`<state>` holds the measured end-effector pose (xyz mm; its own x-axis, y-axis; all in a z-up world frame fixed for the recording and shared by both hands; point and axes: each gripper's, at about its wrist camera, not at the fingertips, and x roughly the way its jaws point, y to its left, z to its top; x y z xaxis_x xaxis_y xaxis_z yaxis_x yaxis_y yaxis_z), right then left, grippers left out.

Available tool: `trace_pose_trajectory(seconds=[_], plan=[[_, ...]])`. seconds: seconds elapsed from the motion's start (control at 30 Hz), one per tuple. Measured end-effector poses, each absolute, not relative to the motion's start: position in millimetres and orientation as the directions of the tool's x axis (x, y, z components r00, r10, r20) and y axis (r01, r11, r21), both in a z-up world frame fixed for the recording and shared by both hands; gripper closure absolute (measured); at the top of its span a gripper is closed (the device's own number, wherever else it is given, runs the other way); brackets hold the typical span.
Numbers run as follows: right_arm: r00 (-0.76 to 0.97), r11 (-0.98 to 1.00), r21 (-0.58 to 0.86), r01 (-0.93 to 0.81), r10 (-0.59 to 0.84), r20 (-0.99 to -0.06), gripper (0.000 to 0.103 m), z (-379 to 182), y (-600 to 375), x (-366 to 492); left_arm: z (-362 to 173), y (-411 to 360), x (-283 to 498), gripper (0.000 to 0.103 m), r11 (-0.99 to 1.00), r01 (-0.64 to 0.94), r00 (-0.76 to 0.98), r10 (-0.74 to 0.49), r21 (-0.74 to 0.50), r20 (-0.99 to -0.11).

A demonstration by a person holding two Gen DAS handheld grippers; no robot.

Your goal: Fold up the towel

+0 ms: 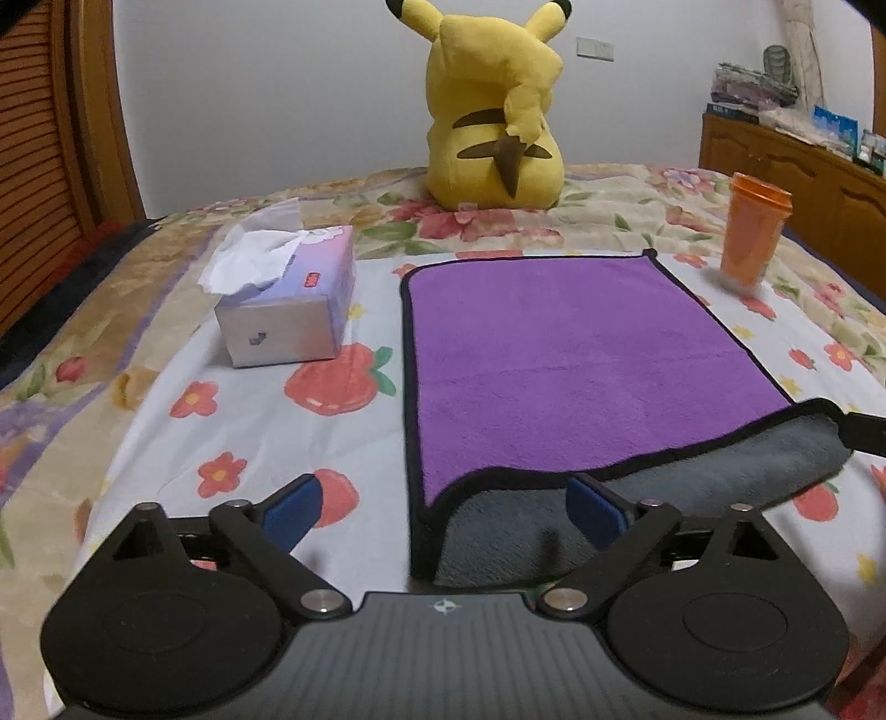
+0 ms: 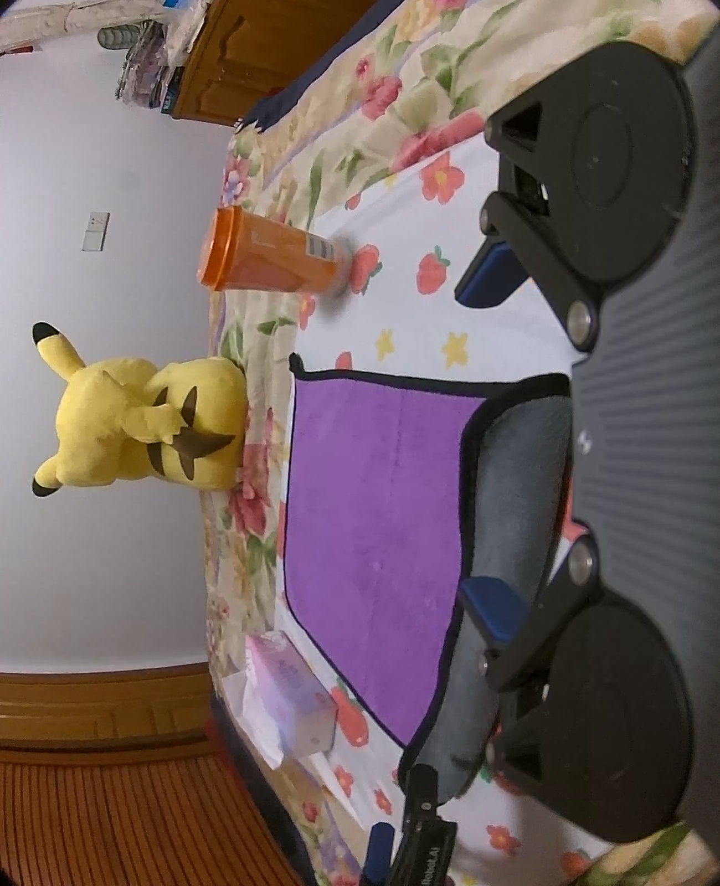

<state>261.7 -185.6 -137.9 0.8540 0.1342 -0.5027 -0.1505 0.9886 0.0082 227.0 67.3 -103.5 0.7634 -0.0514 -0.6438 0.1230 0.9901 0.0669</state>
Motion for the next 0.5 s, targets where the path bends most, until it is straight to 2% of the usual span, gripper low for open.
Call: trace_pose_trajectory(seconds=[0.33, 0.5], plan=[[0.823, 0.982, 0.012, -0.188, 0.164, -0.543, 0.0, -142, -178, 282, -106, 78, 234, 0.027, 0.99, 0.14, 0.742, -0.105, 0.0, -0.662], [0.799, 0.982, 0.032, -0.187, 0.171, -0.577, 0.0, -145, -184, 290, -112, 76, 236, 0.043, 0.989, 0.147, 0.719, -0.103, 0.006, -0.688]])
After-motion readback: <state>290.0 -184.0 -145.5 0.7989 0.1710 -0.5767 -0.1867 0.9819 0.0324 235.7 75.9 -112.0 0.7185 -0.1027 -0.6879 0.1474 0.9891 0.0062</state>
